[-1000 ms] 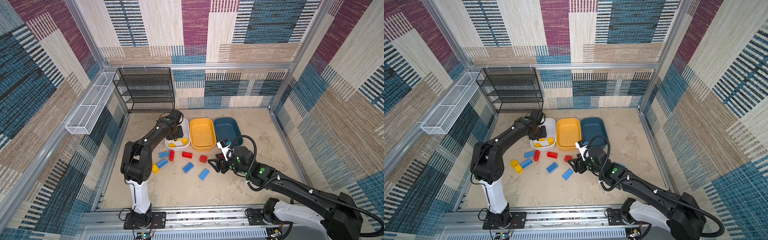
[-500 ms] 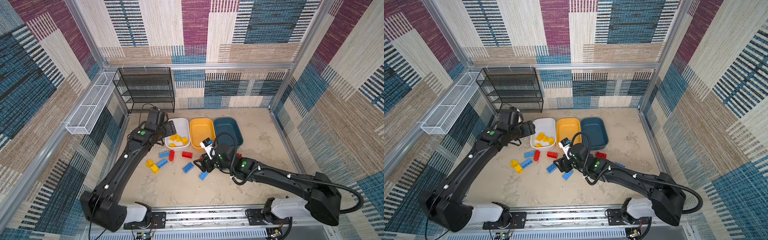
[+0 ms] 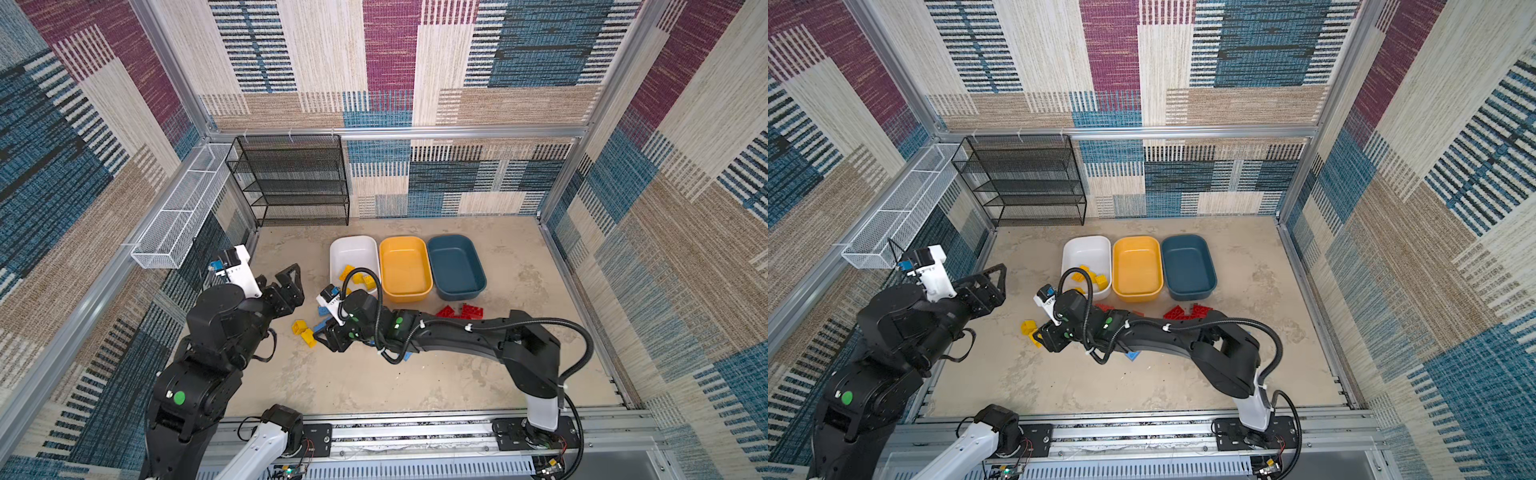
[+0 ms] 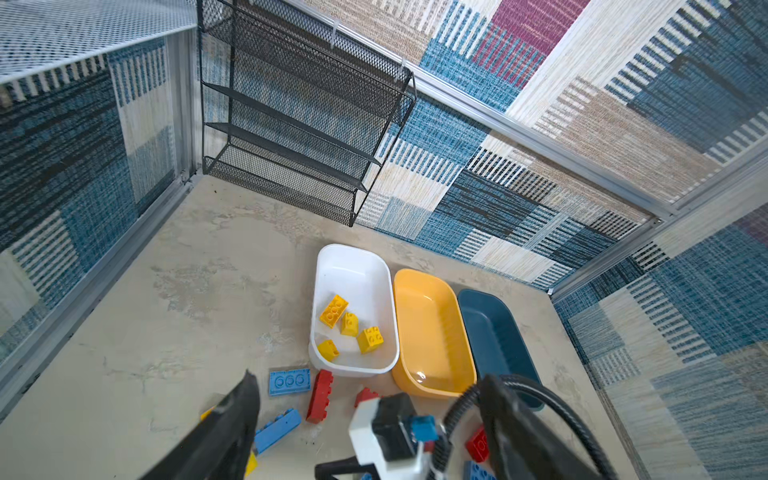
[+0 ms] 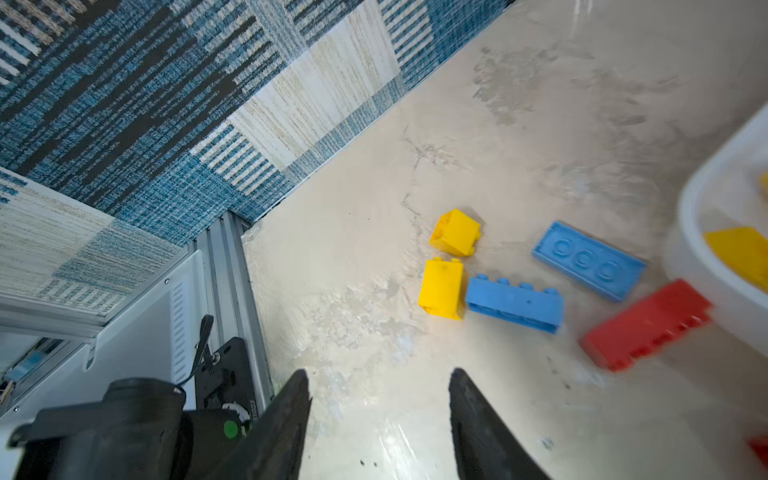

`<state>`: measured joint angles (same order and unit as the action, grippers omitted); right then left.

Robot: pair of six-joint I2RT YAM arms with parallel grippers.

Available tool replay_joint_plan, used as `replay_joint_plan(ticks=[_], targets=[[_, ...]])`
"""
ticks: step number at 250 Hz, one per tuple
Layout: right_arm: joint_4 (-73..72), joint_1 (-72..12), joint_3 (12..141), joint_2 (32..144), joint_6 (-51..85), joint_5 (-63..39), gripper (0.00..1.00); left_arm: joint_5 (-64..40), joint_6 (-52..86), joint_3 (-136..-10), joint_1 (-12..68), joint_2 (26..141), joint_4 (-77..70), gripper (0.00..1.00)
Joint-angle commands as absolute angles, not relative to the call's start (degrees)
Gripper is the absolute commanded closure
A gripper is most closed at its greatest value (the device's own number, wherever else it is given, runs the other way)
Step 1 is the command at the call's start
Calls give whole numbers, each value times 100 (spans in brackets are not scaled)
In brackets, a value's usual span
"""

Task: Sort the legos into containers by color
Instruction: Pick up the lego from the middle-left of the table.

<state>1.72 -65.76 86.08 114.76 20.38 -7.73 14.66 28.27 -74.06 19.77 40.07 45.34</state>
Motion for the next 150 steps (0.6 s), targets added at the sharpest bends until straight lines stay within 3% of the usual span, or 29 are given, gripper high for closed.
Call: replay_joint_plan(ticks=[1,69,150], targets=[[344,-6711,9263,12019,2130,-677,44,1564,2583,-7365,1977,3868,5001,17],[875,-6797,10593,13148,2165,-471,43,1560,2577,-7138,1971,3475,5218,17],[1318,-6794,11275,13863,2157,95,33,1450,2536,-6966,1977,3423,5221,17]])
